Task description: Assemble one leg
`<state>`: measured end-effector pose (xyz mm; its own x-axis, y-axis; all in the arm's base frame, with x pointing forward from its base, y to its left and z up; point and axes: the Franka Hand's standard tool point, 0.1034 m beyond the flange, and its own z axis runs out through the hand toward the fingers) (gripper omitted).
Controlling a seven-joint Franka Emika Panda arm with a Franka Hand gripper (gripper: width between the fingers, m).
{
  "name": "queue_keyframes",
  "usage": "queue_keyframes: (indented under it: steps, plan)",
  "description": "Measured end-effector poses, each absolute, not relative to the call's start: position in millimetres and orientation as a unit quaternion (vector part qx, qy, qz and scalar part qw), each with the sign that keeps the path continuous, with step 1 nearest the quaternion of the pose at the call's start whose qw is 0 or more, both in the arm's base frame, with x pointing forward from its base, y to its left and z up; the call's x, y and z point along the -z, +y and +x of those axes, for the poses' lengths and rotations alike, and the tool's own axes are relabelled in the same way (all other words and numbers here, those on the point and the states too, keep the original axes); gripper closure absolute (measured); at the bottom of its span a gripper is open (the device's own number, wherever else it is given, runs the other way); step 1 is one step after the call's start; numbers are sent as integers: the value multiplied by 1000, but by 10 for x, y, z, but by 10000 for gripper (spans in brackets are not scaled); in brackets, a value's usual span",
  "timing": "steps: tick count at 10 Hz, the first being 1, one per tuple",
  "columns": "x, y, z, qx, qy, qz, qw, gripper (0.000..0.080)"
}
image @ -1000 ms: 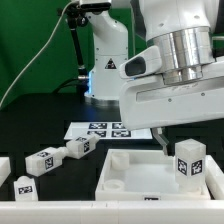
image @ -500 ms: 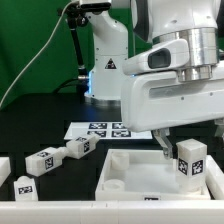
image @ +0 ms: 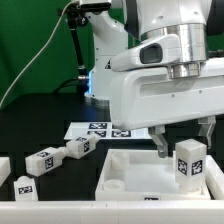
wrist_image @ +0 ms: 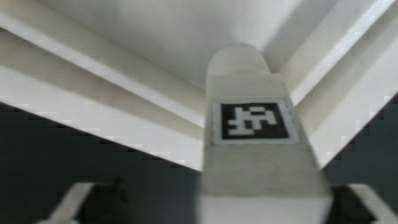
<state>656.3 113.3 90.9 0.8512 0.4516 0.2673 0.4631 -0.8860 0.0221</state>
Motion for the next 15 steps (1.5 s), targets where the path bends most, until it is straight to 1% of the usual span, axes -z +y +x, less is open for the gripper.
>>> queue_keyframes:
  steps: [1, 2, 4, 6, 7, 9, 10, 12, 15]
  plan:
    - [-908, 1134, 6562, 134, -238, -962, 22, 398]
    - [-909, 1139, 6562, 134, -237, -962, 22, 513]
    - [-910, 1145, 6561, 134, -225, -965, 24, 513]
    - [-911, 1152, 6562, 132, -157, -978, 35, 513]
    - [-911, 1170, 6563, 131, -95, -986, 47, 513]
    - [-915, 1264, 6556, 125, 72, -986, 82, 513]
    - [-909, 1332, 6539, 118, 141, -978, 95, 513]
    - [-900, 1333, 6545, 108, 277, -949, 103, 513]
    - [-900, 1338, 6539, 91, 388, -910, 110, 512]
